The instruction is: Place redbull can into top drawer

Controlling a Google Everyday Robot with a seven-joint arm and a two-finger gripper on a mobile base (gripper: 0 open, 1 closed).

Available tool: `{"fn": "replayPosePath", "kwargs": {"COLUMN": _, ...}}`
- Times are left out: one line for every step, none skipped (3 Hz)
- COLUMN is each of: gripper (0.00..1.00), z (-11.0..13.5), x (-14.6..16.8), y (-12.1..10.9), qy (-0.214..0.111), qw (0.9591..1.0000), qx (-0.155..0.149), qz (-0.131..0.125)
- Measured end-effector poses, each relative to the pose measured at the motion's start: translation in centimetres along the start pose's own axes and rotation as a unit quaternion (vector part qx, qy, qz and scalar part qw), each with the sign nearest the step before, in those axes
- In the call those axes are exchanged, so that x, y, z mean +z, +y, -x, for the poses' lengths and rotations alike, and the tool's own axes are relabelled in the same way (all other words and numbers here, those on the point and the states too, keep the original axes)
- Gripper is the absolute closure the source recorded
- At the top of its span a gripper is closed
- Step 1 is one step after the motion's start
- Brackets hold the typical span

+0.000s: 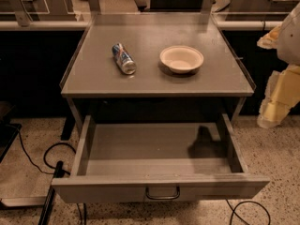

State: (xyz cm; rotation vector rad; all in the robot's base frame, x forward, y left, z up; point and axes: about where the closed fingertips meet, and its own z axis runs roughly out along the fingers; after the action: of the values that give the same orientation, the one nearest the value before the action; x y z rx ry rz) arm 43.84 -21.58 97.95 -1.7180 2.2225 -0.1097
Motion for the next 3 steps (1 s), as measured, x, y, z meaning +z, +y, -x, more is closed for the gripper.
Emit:
{"fn": "replayPosePath", "kwargs": {"gripper": 0.00, "z": 0.1, "x": -0.1, "y": 0.0, "qy": 0.000, "qw": 1.0000, "qx": -0.001, "qz": -0.001}}
{"fn": "replayPosePath", "kwargs": {"gripper": 0.00, "z": 2.1, "x": 0.1, "y": 0.0, "qy": -0.009, "qw": 0.9998, "qx": -0.020, "qz": 0.001}}
{"fn": "replayPosePath", "kwargs": {"gripper": 0.00, "z": 2.2, "x": 0.1, "y": 0.0, "qy": -0.009, "qw": 0.9997, "qx": -0.020, "qz": 0.001}}
